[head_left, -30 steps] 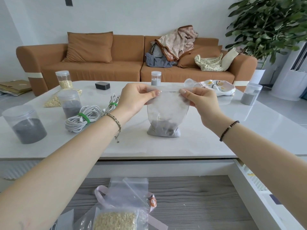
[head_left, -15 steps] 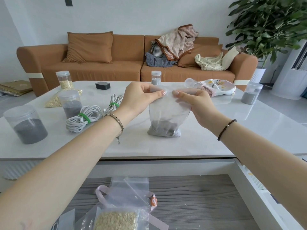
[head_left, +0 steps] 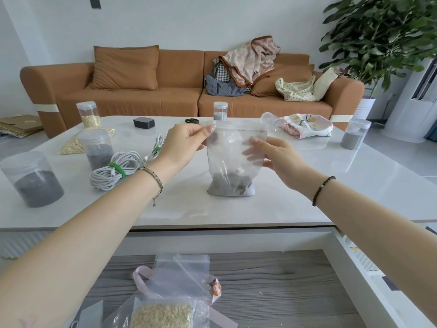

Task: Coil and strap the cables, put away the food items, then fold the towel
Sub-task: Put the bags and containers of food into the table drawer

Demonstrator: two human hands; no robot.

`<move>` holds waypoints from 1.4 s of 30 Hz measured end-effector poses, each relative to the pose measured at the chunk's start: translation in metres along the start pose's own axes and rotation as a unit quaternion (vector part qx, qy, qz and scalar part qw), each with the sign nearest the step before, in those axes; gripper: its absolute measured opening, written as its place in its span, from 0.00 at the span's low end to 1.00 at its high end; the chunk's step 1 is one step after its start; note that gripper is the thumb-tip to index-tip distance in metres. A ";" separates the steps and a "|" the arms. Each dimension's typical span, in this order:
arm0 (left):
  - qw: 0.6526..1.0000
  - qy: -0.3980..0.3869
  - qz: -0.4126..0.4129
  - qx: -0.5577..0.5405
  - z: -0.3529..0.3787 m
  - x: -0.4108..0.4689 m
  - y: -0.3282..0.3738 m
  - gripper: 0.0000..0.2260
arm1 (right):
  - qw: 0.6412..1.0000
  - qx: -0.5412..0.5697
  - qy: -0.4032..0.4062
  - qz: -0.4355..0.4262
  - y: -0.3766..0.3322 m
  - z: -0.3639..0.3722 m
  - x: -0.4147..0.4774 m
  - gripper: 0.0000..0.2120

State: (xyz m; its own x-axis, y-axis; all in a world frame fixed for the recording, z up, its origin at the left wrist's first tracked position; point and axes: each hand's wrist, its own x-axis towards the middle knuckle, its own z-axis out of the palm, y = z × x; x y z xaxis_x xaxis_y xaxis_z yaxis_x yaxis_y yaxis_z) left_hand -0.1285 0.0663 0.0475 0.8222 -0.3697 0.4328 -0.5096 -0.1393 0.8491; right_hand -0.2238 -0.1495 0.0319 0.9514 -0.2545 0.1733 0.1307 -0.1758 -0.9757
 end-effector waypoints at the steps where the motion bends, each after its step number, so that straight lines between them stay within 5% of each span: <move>1: 1.000 0.002 0.009 0.010 -0.001 0.000 -0.001 0.20 | 1.000 0.001 0.002 0.004 0.003 0.000 0.000 0.11; 6: 0.999 0.039 0.002 0.004 0.004 -0.004 0.002 0.14 | 0.999 0.032 0.023 0.009 0.007 0.006 -0.002 0.06; 10: 0.998 0.018 -0.055 -0.021 0.008 -0.004 0.004 0.12 | 0.997 0.020 0.060 -0.035 0.006 0.011 -0.002 0.29; 14: 0.988 -0.035 -0.107 -0.108 0.009 -0.009 -0.005 0.13 | 0.990 -0.005 0.048 -0.130 0.006 0.009 -0.008 0.37; 17: 0.984 -0.123 -0.091 -0.096 0.011 -0.016 -0.016 0.15 | 0.998 0.028 0.038 -0.049 0.012 0.005 -0.005 0.42; 21: 0.988 -0.146 -0.052 -0.015 0.015 -0.024 -0.031 0.11 | 0.997 -0.022 -0.075 0.025 0.023 -0.003 -0.004 0.16; 23: 0.990 -0.123 -0.052 -0.048 0.015 -0.025 -0.035 0.10 | 0.996 -0.030 -0.085 0.011 0.028 -0.003 -0.006 0.12; 26: 0.992 -0.089 -0.038 -0.076 0.014 -0.025 -0.037 0.14 | 0.998 0.011 -0.057 -0.006 0.032 -0.003 -0.008 0.12; 31: 0.992 -0.117 -0.023 -0.037 0.010 -0.033 -0.041 0.24 | 0.995 0.032 -0.091 -0.005 0.037 -0.013 -0.012 0.27; 36: 0.992 -0.129 -0.010 0.009 0.010 -0.041 -0.046 0.05 | 0.992 -0.007 -0.129 -0.004 0.037 -0.019 -0.013 0.19; 42: 0.988 -0.133 -0.054 0.061 0.027 -0.038 -0.059 0.32 | 0.992 0.036 -0.121 -0.014 0.040 -0.011 -0.010 0.28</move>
State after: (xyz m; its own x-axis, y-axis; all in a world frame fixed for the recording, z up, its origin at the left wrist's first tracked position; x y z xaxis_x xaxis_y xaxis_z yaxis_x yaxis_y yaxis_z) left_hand -0.1366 0.0634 -0.0268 0.7860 -0.5727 0.2328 -0.4628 -0.2955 0.8357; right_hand -0.2315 -0.1640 -0.0071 0.9852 -0.0127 0.1712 0.1689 -0.1089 -0.9796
